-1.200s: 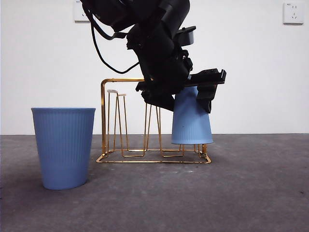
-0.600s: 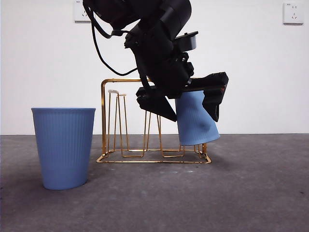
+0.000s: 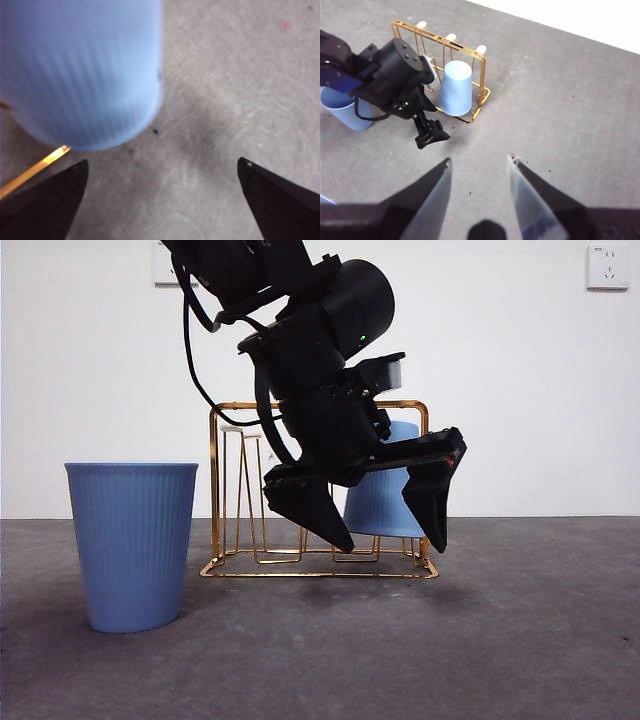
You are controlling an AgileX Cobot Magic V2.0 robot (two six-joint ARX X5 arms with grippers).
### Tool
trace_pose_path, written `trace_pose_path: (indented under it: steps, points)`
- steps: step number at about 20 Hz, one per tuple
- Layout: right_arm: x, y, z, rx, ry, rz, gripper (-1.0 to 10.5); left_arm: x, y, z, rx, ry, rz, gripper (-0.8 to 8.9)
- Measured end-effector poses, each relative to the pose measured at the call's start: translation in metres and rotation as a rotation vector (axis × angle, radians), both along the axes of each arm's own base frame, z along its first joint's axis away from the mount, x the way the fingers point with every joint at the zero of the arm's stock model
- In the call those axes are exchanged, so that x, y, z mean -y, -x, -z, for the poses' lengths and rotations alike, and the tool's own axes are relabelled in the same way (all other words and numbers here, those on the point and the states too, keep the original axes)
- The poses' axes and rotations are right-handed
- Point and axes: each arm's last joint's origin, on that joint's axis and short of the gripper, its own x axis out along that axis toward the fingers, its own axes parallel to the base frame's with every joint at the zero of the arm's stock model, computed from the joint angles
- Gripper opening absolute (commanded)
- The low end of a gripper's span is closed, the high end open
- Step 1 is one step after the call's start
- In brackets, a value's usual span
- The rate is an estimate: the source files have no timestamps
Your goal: Pick up cup 1,put cup 1 in the cup rack,pick up cup 2,put cup 2 in the cup rack
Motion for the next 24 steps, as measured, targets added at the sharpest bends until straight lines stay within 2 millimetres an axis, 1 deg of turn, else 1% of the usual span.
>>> trace_pose_path:
  steps: [2,4,8,10,13,16,19,22,23,24]
  points:
    - [0.0,0.0,0.0,0.001,0.002,-0.001,1.9,-0.002,0.002,-0.003,-0.011,-0.012,-0.001,5.02]
    - [0.0,0.0,0.0,0.001,0.002,-0.001,1.9,-0.005,0.005,-0.013,-0.007,-0.006,0.0,5.02]
    - [-0.001,-0.001,0.0,-0.002,0.004,-0.001,1.9,-0.02,0.021,-0.05,-0.036,0.023,0.026,5.02]
    - [-0.004,-0.005,0.001,-0.014,0.012,-0.001,1.9,-0.028,0.032,-0.07,-0.055,0.056,0.051,5.01]
    - [-0.014,-0.019,0.003,-0.058,0.025,-0.022,1.9,-0.045,0.052,-0.111,-0.049,0.151,0.107,5.01]
    - [-0.032,-0.04,0.002,-0.088,-0.029,-0.108,1.9,-0.073,0.082,-0.16,0.026,0.246,0.138,5.01]
    - [-0.057,-0.07,0.005,-0.136,-0.081,-0.204,2.0,-0.112,0.117,-0.203,0.154,0.288,0.119,5.01]
    - [-0.09,-0.111,0.019,-0.228,-0.129,-0.31,2.0,-0.16,0.152,-0.234,0.294,0.3,0.032,5.01]
    - [-0.101,-0.125,0.026,-0.262,-0.144,-0.334,2.3,-0.174,0.164,-0.242,0.335,0.31,0.004,5.01]
    - [-0.112,-0.138,0.033,-0.288,-0.155,-0.352,2.9,-0.187,0.175,-0.248,0.371,0.321,-0.019,5.01]
